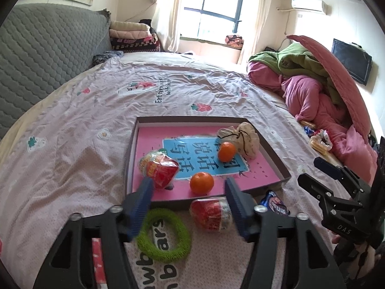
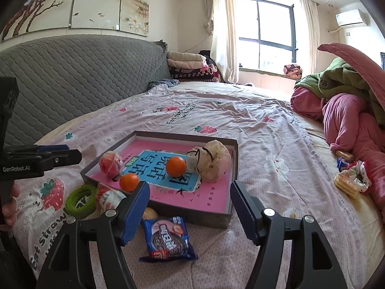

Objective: Organize objects
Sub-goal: 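Withdraw both open tools back from the grey box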

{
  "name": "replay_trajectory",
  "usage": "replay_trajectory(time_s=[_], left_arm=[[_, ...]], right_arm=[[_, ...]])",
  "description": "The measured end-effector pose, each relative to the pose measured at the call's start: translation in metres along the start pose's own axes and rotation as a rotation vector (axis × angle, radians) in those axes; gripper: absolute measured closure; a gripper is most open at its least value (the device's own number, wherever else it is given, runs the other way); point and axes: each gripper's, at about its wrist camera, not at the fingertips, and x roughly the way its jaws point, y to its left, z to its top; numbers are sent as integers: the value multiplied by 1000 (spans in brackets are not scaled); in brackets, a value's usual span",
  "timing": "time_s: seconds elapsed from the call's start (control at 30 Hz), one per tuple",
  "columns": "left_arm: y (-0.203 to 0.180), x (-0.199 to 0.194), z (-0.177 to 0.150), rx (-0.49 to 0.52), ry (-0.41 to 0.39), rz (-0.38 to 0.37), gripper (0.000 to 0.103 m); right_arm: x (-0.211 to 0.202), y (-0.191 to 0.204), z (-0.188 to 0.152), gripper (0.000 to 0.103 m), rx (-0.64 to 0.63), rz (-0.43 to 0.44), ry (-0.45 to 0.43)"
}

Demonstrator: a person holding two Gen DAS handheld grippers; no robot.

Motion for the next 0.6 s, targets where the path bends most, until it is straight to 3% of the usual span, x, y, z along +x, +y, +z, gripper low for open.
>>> replay_trajectory(time_s=[0.6], left_arm=[[-12,-11,-21,30,22,-7,36]], right_arm=[[-16,13,-21,33,-12,19,29]])
